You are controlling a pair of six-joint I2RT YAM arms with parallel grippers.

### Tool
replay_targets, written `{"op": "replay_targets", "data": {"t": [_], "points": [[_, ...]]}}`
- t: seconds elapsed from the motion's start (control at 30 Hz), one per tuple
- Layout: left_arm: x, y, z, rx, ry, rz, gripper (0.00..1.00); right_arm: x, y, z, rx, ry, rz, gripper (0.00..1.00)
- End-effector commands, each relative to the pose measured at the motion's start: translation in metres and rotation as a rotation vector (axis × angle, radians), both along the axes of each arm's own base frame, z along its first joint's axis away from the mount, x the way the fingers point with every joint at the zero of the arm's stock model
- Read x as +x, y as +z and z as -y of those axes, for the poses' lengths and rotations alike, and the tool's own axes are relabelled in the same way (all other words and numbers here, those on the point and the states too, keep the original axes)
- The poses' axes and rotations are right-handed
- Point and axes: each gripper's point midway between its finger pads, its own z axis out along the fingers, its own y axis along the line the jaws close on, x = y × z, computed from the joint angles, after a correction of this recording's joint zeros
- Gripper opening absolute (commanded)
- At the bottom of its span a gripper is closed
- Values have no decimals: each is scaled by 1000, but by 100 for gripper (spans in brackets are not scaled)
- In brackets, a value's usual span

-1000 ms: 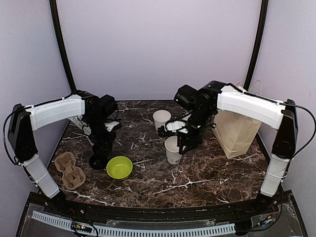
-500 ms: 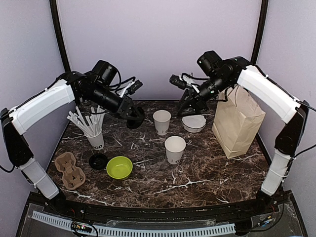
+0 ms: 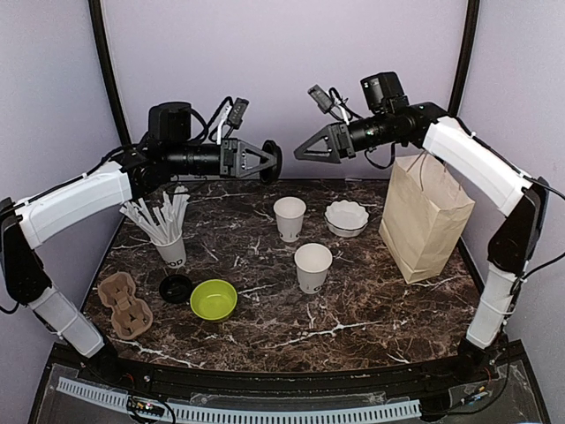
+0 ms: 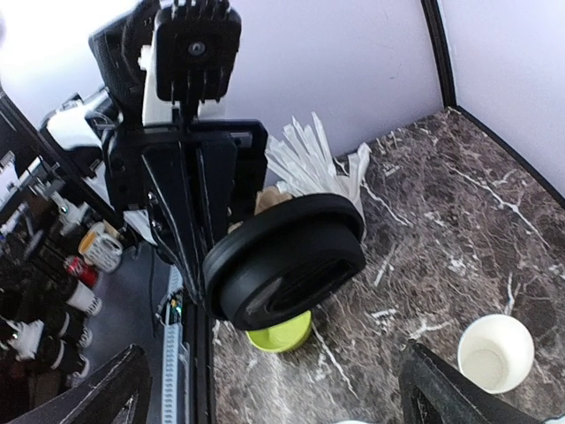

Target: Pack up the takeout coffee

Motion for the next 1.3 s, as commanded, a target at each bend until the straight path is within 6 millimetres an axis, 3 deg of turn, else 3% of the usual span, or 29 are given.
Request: {"op": "replay_targets", "data": {"t": [0.0, 0.5, 0.73, 0.93, 1.27], "points": [[-8, 62, -5, -214, -10, 153, 4, 2, 35, -10, 146, 37, -70, 98], [-22, 65, -3, -274, -93, 150, 5, 6, 25, -22, 177, 65, -178, 99], [-29, 65, -2, -276, -140, 152, 6, -12, 28, -32, 199, 172, -206, 98], [-31, 64, -2, -277, -150, 148, 6, -25, 30, -39, 205, 220, -218, 93], [-30, 58, 0, -265, -157, 134, 6, -25, 34, -37, 219, 231, -226, 81]]}}
